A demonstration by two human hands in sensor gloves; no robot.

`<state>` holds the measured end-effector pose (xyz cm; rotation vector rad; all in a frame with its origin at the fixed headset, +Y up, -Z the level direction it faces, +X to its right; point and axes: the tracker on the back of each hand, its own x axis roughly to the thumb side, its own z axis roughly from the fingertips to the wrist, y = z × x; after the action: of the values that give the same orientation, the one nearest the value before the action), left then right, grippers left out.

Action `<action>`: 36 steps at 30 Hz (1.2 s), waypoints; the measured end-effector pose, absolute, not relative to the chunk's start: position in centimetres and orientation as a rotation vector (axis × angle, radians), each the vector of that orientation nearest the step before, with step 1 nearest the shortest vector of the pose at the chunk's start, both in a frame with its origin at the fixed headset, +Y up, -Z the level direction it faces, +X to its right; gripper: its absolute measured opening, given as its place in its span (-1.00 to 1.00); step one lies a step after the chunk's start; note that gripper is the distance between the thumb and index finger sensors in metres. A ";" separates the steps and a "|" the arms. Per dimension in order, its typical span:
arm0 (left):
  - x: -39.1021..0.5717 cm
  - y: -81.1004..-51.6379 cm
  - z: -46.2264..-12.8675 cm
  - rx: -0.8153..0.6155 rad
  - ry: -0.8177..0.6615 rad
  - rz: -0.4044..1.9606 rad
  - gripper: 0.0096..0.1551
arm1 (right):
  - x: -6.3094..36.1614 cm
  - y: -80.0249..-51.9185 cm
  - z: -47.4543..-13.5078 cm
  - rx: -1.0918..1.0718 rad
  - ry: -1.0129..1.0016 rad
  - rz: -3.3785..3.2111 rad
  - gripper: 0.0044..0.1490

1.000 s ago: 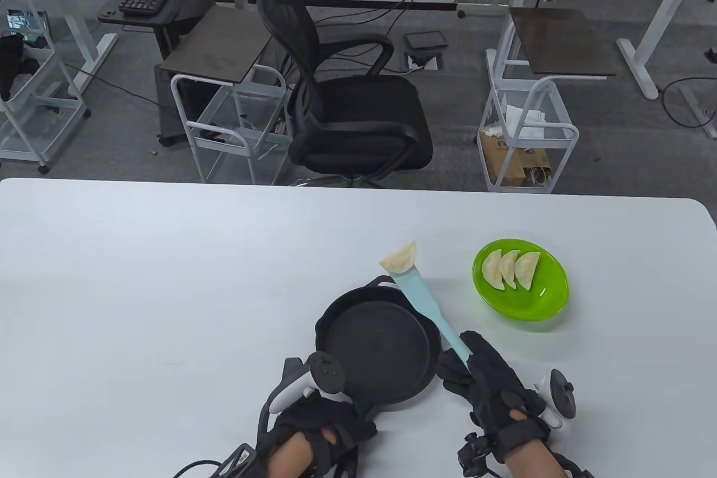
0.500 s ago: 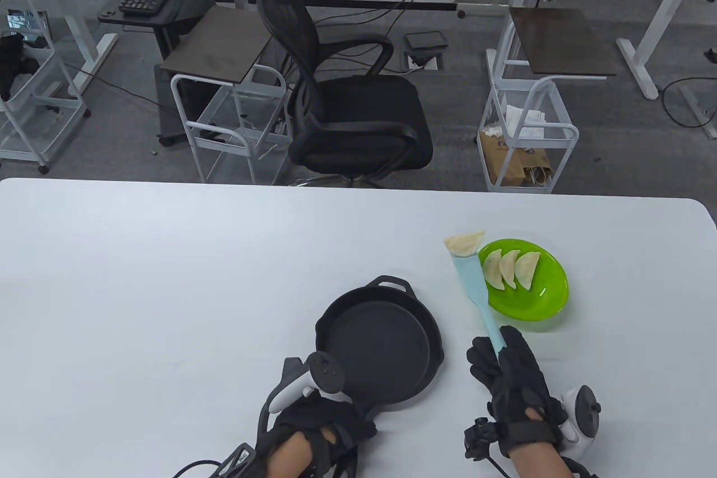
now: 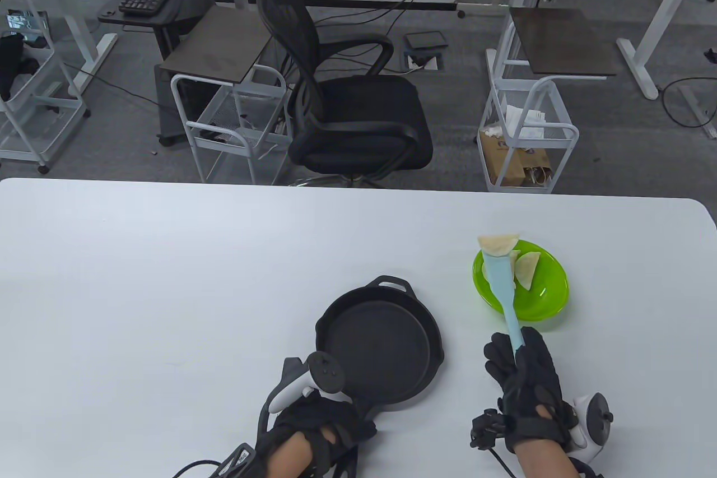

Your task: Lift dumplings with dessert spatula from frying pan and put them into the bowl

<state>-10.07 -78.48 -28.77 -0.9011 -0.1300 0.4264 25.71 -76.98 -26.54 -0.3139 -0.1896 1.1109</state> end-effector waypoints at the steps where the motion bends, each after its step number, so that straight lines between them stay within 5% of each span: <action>1: -10.1 -78.5 -28.8 -0.901 -0.130 0.426 -0.28 | 25.8 -77.0 -26.5 -0.324 -0.194 1.105 -0.25; 36: -10.1 -78.5 -28.8 -0.901 -0.130 0.426 -0.28 | 28.4 -78.6 -26.3 -0.563 -0.263 0.916 -0.24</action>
<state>-10.07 -78.48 -28.77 -0.9011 -0.1300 0.4264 28.37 -78.60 -26.28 -0.5633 -0.2627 0.9159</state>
